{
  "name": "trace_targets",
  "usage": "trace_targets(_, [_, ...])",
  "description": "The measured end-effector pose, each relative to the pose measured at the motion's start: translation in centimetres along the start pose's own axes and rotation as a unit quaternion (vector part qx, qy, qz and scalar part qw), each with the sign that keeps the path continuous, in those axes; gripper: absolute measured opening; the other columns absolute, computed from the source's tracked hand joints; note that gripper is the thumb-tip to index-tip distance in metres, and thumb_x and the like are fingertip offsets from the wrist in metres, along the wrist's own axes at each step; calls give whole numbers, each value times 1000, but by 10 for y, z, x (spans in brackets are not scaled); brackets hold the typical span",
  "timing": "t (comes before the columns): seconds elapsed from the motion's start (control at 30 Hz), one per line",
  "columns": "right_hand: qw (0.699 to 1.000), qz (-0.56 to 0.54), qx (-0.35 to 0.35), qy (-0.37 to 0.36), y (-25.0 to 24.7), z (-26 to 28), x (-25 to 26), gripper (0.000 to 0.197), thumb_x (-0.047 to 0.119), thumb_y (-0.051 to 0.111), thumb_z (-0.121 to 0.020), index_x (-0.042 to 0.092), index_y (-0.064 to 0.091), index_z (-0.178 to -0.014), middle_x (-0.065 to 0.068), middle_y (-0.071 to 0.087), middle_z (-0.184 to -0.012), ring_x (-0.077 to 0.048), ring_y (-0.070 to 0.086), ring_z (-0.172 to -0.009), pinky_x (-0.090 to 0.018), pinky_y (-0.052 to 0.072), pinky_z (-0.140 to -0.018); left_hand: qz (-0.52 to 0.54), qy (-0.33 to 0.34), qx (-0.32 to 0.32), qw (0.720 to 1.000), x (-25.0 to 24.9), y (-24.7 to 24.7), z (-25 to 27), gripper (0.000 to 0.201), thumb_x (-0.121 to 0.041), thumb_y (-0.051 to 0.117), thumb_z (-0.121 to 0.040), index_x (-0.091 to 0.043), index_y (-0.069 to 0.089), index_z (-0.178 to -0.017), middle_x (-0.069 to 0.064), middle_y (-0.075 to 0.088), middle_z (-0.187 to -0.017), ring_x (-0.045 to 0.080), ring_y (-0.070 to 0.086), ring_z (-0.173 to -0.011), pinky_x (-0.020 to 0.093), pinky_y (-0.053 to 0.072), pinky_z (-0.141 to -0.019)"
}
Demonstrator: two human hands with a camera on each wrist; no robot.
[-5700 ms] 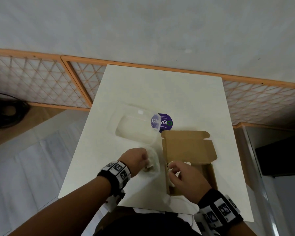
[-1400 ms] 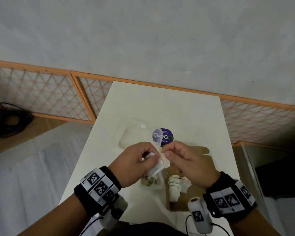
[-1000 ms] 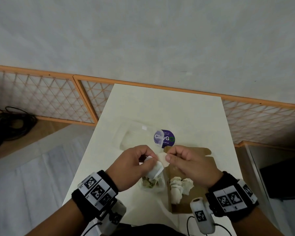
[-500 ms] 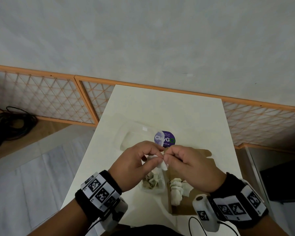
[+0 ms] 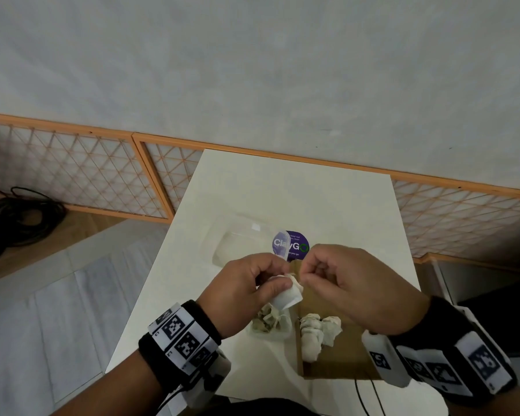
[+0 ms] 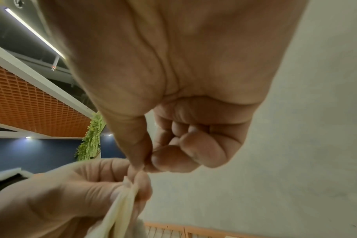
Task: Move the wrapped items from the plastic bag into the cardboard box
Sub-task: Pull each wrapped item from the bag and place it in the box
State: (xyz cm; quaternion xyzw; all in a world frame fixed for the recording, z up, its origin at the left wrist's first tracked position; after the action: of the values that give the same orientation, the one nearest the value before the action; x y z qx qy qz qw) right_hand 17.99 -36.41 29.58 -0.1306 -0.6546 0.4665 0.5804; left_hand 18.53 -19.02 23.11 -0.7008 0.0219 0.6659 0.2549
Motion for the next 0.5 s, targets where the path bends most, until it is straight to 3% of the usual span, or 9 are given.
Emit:
trace_targets(0.13, [999,1,-35,-14,-11,-5,1,6,30,63,-100,29,67,-96,14,68,-86,-10,63,-83,-18,47,-69,4,1,4,1000,-2,1,2,6,-22,70,-98,-26,73,-98,-7,74,-89,14,68,-80,37,58,-77])
trace_targets(0.23, [995,-75,-65,-1,-10,-12,-10,7,23,65,-100,25,69,-95,15,68,-83,-6,63,-78,-15,45,-69,46,9,-6,999,-6,1,3,5,-19,69,-99,-22,72,-97,3,72,-85,18,67,-77,34,56,-73])
trace_targets(0.33, [985,-159,-67,16,-1,-16,-16,10,21,63,-102,19,71,-96,3,71,-82,-10,64,-73,-26,54,-70,109,15,-13,994,-10,1,4,4,-12,68,-99,-14,70,-97,4,72,-82,12,64,-74,28,54,-71])
trace_targets(0.4, [979,-197,-49,23,8,-16,-15,15,19,61,-104,15,72,-95,-3,70,-80,-13,63,-70,-25,52,-66,119,20,-20,993,-11,0,3,4,-15,67,-99,-15,70,-96,1,72,-81,14,65,-74,32,54,-72])
trace_targets(0.5, [976,-213,-29,33,20,-15,-14,22,19,56,-106,13,72,-92,-5,70,-77,-7,61,-67,-19,48,-65,100,21,-39,994,-9,-2,3,8,-26,66,-96,-20,70,-93,7,72,-84,30,65,-78,47,55,-75])
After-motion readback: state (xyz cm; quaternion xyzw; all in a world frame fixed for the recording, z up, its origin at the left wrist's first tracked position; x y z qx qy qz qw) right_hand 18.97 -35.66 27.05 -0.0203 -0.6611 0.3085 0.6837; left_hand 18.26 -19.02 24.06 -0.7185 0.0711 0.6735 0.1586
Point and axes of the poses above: each hand's wrist, its own z-axis away from the middle knuckle, its own y-axis out of the palm, x = y × z, the point moved 6 cm from there along -z, towards the middle knuckle
